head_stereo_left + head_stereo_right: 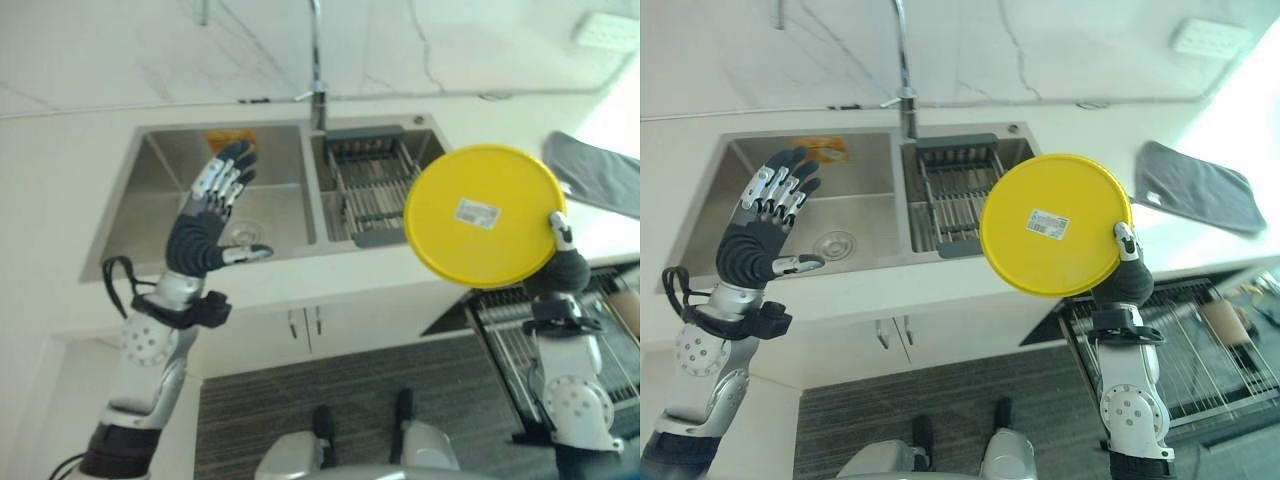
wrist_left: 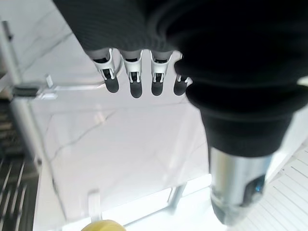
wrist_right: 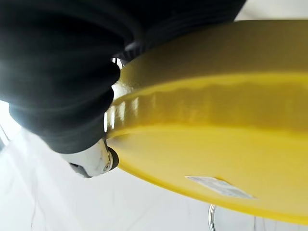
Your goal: Place the dishes in the dishwasher.
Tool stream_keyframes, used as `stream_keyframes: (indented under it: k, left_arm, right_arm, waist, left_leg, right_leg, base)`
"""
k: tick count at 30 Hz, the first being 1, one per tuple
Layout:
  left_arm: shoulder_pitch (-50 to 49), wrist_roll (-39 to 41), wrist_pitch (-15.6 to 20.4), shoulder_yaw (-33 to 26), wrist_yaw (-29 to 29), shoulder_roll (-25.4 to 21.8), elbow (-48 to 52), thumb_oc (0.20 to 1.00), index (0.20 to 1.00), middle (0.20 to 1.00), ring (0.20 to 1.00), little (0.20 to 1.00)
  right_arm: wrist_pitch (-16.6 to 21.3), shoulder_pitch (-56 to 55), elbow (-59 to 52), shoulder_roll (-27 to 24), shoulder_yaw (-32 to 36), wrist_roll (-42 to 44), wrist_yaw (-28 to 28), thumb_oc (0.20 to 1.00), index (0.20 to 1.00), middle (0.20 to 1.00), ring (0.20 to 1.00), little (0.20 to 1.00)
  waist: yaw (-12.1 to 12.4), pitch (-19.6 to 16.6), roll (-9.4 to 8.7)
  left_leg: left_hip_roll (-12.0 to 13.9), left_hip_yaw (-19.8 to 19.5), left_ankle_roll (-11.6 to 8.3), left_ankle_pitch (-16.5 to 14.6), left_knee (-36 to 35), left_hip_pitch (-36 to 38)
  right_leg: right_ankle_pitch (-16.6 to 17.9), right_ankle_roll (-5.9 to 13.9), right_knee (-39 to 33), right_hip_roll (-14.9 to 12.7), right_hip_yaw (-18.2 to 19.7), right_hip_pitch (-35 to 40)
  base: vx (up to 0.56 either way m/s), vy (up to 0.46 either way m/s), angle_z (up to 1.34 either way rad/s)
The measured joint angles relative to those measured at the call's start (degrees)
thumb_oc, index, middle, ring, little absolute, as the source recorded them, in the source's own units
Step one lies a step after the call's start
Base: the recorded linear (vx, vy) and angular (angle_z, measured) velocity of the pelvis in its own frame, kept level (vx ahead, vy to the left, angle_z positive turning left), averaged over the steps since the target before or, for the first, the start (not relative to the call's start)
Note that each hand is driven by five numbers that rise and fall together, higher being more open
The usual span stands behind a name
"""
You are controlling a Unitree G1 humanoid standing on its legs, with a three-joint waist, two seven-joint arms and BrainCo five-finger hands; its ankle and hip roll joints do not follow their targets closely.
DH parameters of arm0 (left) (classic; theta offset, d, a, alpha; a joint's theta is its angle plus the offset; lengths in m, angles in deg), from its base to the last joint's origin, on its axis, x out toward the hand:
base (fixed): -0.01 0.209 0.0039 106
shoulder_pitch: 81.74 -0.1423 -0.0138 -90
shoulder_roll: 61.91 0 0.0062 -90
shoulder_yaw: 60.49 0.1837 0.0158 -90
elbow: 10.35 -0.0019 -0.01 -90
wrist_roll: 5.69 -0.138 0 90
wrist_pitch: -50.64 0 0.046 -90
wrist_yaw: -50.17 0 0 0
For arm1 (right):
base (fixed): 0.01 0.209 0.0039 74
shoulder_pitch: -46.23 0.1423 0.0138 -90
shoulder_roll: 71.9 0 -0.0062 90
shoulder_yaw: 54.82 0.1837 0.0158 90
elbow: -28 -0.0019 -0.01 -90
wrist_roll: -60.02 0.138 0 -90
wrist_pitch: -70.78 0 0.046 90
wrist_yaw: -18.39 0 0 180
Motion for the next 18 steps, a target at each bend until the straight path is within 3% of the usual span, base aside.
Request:
stream_keyframes:
  k: [2,4,5,6,7,8,9,11,12,13,14,15,16,17,18]
  left_arm:
    - [0.9,-2.4,0.8,0.1,0.6,0.1,0.0,1.0,1.0,1.0,1.0,1.0]
    - [2.8,-4.6,1.9,1.0,1.5,-0.1,-0.1,1.0,1.0,1.0,1.0,1.0]
    - [3.8,-7.1,2.6,2.4,1.9,-0.5,0.0,1.0,1.0,1.0,1.0,1.0]
    - [4.6,-8.7,2.7,2.9,1.9,-0.6,0.1,1.0,1.0,1.0,1.0,1.0]
    - [5.7,-9.8,2.8,3.7,2.1,-1.5,-0.9,1.0,1.0,1.0,1.0,1.0]
    - [6.1,-11.0,2.4,4.8,2.0,-4.7,-1.6,1.0,1.0,1.0,1.0,1.0]
    - [1.7,-10.9,2.3,3.2,1.7,-10.0,2.3,1.0,1.0,1.0,1.0,1.0]
    - [1.1,-11.1,2.3,3.5,1.4,-8.5,2.2,1.0,1.0,1.0,1.0,1.0]
    - [-0.3,-12.8,1.1,5.3,1.5,-0.8,2.4,1.0,1.0,1.0,1.0,1.0]
    - [-1.5,-14.1,0.7,5.4,1.4,0.1,3.5,1.0,1.0,1.0,1.0,1.0]
    - [-0.7,-15.1,0.2,5.1,1.6,1.0,3.7,1.0,1.0,1.0,1.0,1.0]
    - [-0.9,-15.6,0.3,4.8,1.6,2.4,3.4,1.0,1.0,1.0,1.0,1.0]
    - [-1.1,-16.4,0.3,4.3,2.1,5.4,2.4,1.0,1.0,1.0,1.0,1.0]
    - [-2.7,-17.9,0.2,4.6,2.8,7.9,1.3,1.0,1.0,1.0,1.0,1.0]
    - [-5.1,-19.4,-0.1,5.3,2.8,7.2,-0.2,1.0,1.0,1.0,1.0,1.0]
  right_arm:
    - [0.6,0.2,1.9,-0.8,1.1,0.3,-0.9,0.2,0.2,0.2,0.2,0.2]
    - [1.1,0.6,2.5,-0.5,1.0,1.1,-1.6,0.2,0.2,0.2,0.2,0.2]
    - [1.7,2.5,2.7,1.2,-0.5,1.0,-2.4,0.2,0.2,0.2,0.2,0.2]
    - [1.7,3.2,2.2,1.8,-0.5,1.1,-2.8,0.2,0.2,0.2,0.2,0.2]
    - [1.8,3.8,2.6,1.9,-0.2,1.1,-2.9,0.2,0.2,0.2,0.2,0.2]
    - [1.7,3.1,2.1,3.6,-0.4,1.1,-2.0,0.2,0.2,0.2,0.2,0.2]
    - [1.8,0.2,-3.0,5.2,-1.5,1.1,-2.0,0.2,0.2,0.2,0.2,0.2]
    - [2.0,0.1,-2.9,4.8,-1.7,1.1,-2.0,0.2,0.2,0.2,0.2,0.2]
    - [0.8,-1.4,0.8,1.6,0.0,1.1,-2.4,0.2,0.2,0.2,0.2,0.2]
    - [0.1,-4.0,1.5,1.2,0.3,1.0,-1.9,0.2,0.2,0.2,0.2,0.2]
    - [-0.9,-4.3,1.8,-2.7,0.1,1.0,-1.3,0.2,0.2,0.2,0.2,0.2]
    - [-1.0,-4.1,1.9,-4.4,-0.3,1.0,-1.9,0.2,0.2,0.2,0.2,0.2]
    - [-1.4,-3.9,1.9,-4.7,-0.3,1.0,-2.2,0.2,0.2,0.2,0.2,0.2]
    - [-2.1,-3.9,1.9,-4.3,-0.4,1.0,-2.2,0.2,0.2,0.2,0.2,0.2]
    - [-2.4,-3.2,1.9,-5.3,-2.4,1.1,-2.3,0.2,0.2,0.2,0.2,0.2]
  waist:
    - [-0.1,0.3,0.48]
    - [1.9,0.2,0.5]
    - [4.9,0.2,0.66]
    - [5.9,0.1,0.55]
    - [8.1,0.1,0.44]
    - [9.7,-0.5,0.34]
    - [8.9,-1.2,0.33]
    - [6.3,-2.3,-0.95]
    - [3.8,-4.1,3.24]
    - [3.7,-4.5,2.53]
    - [2.2,-6.2,4.85]
    - [1.2,-7.0,6.08]
    - [0.5,-7.3,6.92]
    - [0.7,-7.3,6.2]
    - [1.2,-7.2,5.33]
  left_leg:
    - [1.4,2.2,0.26,0.4,-0.2,-0.3]
    - [2.4,4.9,-0.27,1.3,-0.9,-1.1]
    - [3.6,8.0,-1.46,2.1,-1.6,-1.9]
    - [3.9,7.8,-2.67,2.9,-1.8,-3.2]
    - [4.2,6.0,-3.94,3.7,-1.9,-3.8]
    - [6.0,7.1,-5.33,4.7,-1.8,-3.8]
    - [9.2,-0.6,-10.0,8.0,-4.5,-4.5]
    - [11.5,-4.8,-12.52,9.8,-4.9,-5.7]
    - [18.5,-4.6,-16.48,7.4,-5.3,-7.7]
    - [19.3,-1.7,-15.98,5.2,3.3,-8.9]
    - [18.2,-1.9,-15.35,5.4,1.2,-5.1]
    - [18.8,-3.1,-16.03,9.2,-2.0,-2.8]
    - [20.6,-2.7,-14.99,11.5,-1.0,-3.1]
    - [21.5,-2.2,-14.35,14.5,-0.3,-3.1]
    - [20.1,-4.8,-15.64,17.0,0.0,-3.3]
  right_leg:
    - [-5.1,-0.2,7.3,-0.1,0.6,2.7]
    - [-8.8,-0.55,13.9,-0.4,2.3,5.9]
    - [-10.1,-0.91,8.9,-1.9,1.1,14.4]
    - [-9.7,-0.48,0.4,-3.7,0.0,22.4]
    - [-8.2,-0.3,-3.2,-6.2,-1.5,25.7]
    - [-7.2,1.14,-8.0,-8.5,-3.5,27.8]
    - [-6.9,1.52,-15.8,-8.0,-4.1,25.2]
    - [-7.0,0.86,-18.0,-3.9,-2.9,21.5]
    - [-8.0,-1.5,-15.2,2.5,-2.0,17.8]
    - [-7.5,-3.87,-16.4,4.3,0.1,16.3]
    - [-5.7,-4.94,-18.7,7.3,0.8,16.4]
    - [-4.9,-6.36,-19.4,10.0,1.5,16.3]
    - [-5.9,-7.67,-18.6,11.7,2.2,15.3]
    - [-6.4,-9.41,-18.8,12.3,3.4,15.4]
    - [-5.7,-11.86,-19.8,13.4,3.3,16.1]
  base:
    - [-0.28,-0.035,-0.73]
    - [-0.24,-0.221,-1.01]
    - [-0.26,-0.554,-1.3]
    - [-0.28,-0.699,-1.42]
    - [-0.29,-0.844,-1.05]
    - [-0.21,-0.619,-1.75]
    - [-0.28,-0.837,-1.65]
    - [-0.27,-0.842,-0.68]
    - [-0.12,-0.532,-0.27]
    - [-0.11,-0.553,-0.59]
    - [-0.1,-0.528,-1.02]
    - [-0.07,-0.428,-0.67]
    - [-0.02,-0.271,-0.57]
    - [0.07,-0.302,-0.49]
    - [0.08,-0.296,-0.32]
